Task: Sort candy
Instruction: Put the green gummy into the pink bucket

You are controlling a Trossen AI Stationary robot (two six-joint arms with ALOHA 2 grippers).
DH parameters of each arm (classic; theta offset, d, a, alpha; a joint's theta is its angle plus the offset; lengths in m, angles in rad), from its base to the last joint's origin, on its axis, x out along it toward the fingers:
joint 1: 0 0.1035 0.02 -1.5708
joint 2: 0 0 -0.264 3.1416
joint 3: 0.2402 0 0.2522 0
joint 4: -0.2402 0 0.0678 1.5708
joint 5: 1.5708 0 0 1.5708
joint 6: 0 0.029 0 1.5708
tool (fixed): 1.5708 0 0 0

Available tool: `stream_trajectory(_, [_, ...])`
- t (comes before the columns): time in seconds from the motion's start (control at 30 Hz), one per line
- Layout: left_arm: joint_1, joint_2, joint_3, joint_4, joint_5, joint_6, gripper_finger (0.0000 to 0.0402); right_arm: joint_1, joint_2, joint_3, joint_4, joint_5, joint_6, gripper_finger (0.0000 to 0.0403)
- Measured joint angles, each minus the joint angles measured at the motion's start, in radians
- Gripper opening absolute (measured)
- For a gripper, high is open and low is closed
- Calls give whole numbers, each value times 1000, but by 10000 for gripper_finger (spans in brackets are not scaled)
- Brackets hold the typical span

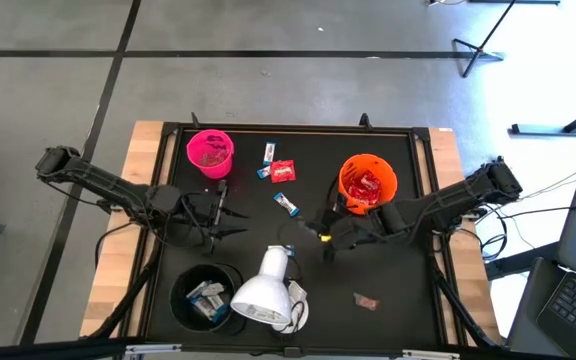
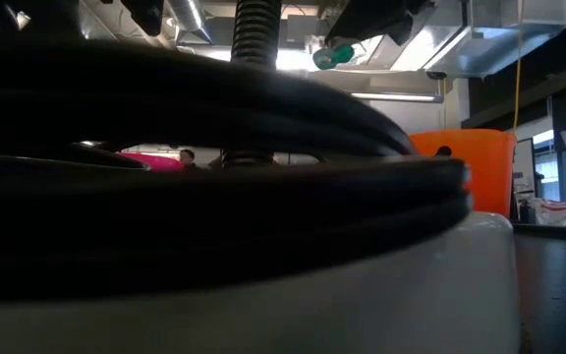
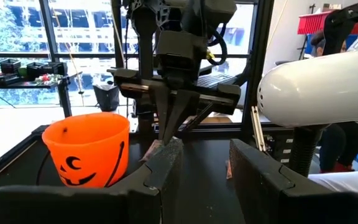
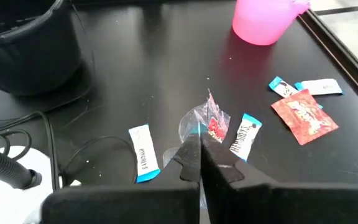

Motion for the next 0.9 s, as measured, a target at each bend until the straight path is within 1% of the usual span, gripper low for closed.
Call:
stream_trajectory(0.13, [0,0,0,-1,0,0,126,-6,-1,-5,12,-8,-21,1])
stream_trajectory(0.23, [0,0,0,-1,0,0,126,-6,-28,-66,77,-10,-24,1])
stream_trajectory(0.33, [0,0,0,-2,0,0,126,-18,-79,-177,197,-29,-22,1])
stream_trajectory(0.47, [0,0,0,-2,0,0,126,-48,-164,-327,412,-67,-14,1])
stream_trajectory(0.57, [0,0,0,-1,0,0,126,-68,-212,-397,555,-103,-23,1])
stream_trajectory(0.63, [4,0,0,2,-1,0,126,-83,-226,-413,604,-120,-26,1])
stream_trajectory(0.9, [24,9,0,6,27,-13,126,-130,-232,-417,658,-123,-52,1])
